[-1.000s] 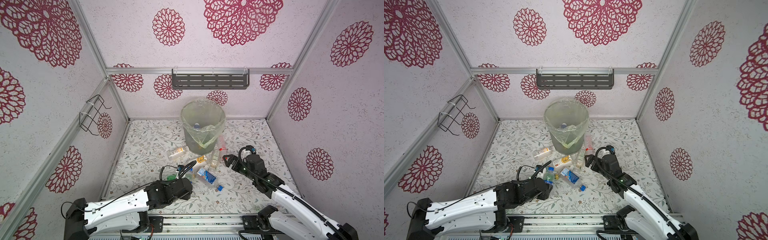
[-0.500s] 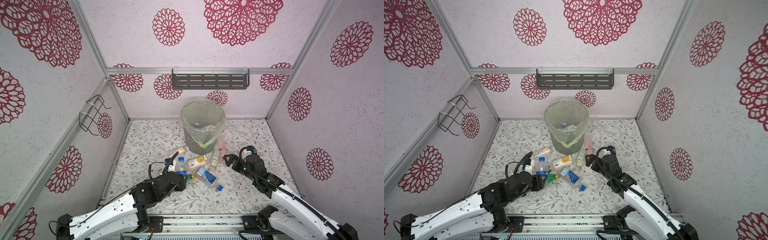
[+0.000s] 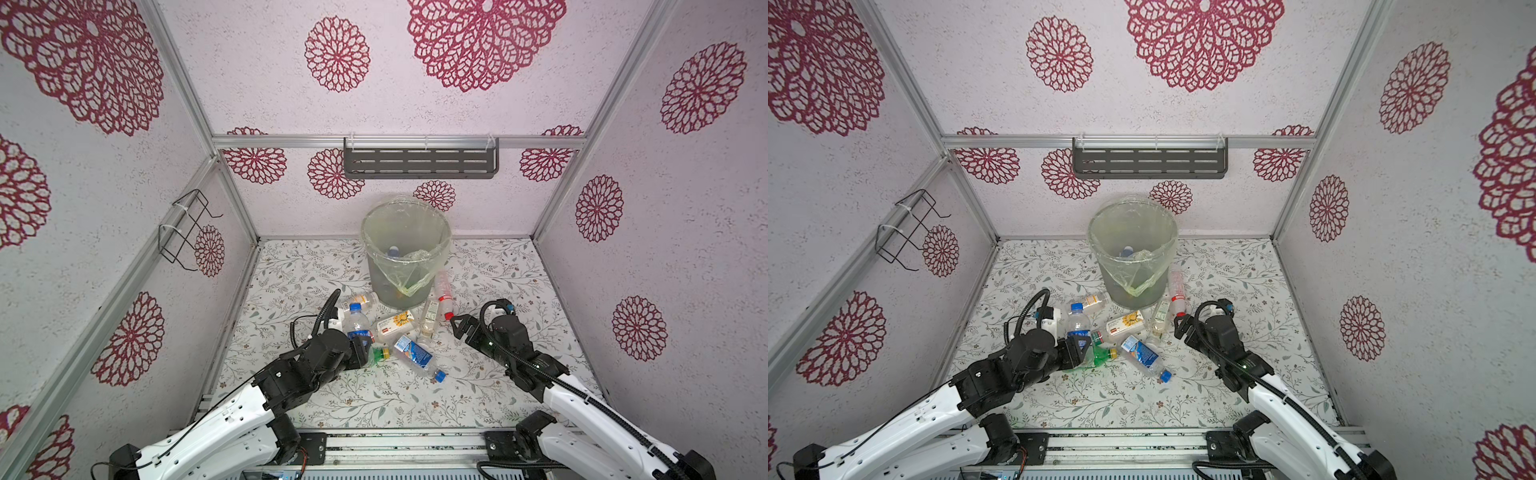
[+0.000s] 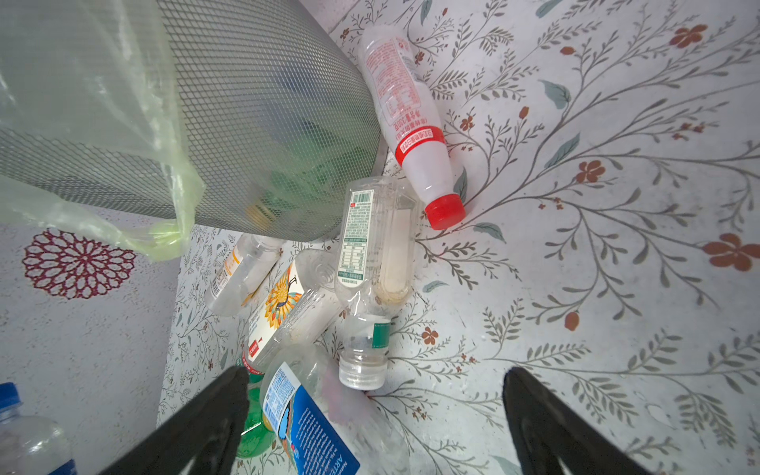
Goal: Throw the plastic bottles in the bin
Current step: 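Carry the Pepsi bottle over the bin and open the left gripper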
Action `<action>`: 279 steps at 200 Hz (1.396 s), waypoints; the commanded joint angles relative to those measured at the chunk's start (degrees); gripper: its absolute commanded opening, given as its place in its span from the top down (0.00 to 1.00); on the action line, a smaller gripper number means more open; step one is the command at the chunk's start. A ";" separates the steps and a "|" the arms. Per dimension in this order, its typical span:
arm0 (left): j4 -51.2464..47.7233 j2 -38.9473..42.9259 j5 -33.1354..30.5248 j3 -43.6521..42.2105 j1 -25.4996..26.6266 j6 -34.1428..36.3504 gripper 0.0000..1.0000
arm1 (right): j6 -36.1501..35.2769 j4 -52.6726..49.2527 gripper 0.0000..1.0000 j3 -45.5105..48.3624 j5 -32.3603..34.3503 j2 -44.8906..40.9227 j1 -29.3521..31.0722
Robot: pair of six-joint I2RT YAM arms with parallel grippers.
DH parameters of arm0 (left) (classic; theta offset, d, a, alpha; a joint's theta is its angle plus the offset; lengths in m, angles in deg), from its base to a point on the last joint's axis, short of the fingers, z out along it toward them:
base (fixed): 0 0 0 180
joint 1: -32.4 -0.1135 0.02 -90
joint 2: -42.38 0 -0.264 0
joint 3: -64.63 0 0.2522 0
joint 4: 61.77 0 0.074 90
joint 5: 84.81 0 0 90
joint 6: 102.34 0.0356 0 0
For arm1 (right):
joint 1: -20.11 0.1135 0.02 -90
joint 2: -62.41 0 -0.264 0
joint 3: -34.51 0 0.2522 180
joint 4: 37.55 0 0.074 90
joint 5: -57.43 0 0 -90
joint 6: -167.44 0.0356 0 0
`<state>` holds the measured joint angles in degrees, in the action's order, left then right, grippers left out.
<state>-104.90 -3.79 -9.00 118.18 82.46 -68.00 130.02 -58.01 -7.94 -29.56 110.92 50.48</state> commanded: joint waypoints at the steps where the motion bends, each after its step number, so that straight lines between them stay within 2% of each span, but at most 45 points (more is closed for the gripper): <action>1: 1.07 0.03 1.07 3.09 -1.44 1.67 0.47 | 0.64 1.12 0.01 -0.47 1.40 -0.79 -0.16; 70: 1.66 2.91 -2.02 7.26 -3.66 4.27 0.48 | -0.35 -0.26 0.01 -0.93 2.62 -0.96 -0.16; 133: 13.01 10.05 -1.94 -4.50 -5.30 1.65 0.48 | -2.74 -2.27 0.01 -3.13 4.10 0.46 -0.18; 184: 19.15 9.15 1.18 -5.86 -9.00 2.58 0.46 | -3.27 -2.09 0.01 -2.78 3.98 1.58 -0.23; 206: 18.95 4.18 3.82 -0.24 -11.83 4.59 0.45 | -3.35 -1.74 0.01 -3.13 3.69 1.85 -0.23; 228: 17.10 -4.95 8.92 9.92 -15.59 7.05 0.45 | -3.31 -1.73 0.01 -3.39 3.47 1.85 -0.31; 266: 10.41 -28.64 16.76 38.57 -20.17 9.69 0.42 | -2.85 -2.06 0.01 -3.11 3.54 0.55 -0.31; 279: 7.69 -38.38 19.92 50.01 -21.31 9.71 0.33 | -2.50 -2.05 0.01 -2.78 3.38 0.27 -0.31</action>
<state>-93.25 -29.76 3.70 154.11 63.36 -60.37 128.05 -60.24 -9.25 -26.76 112.65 50.42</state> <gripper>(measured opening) 0.607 0.991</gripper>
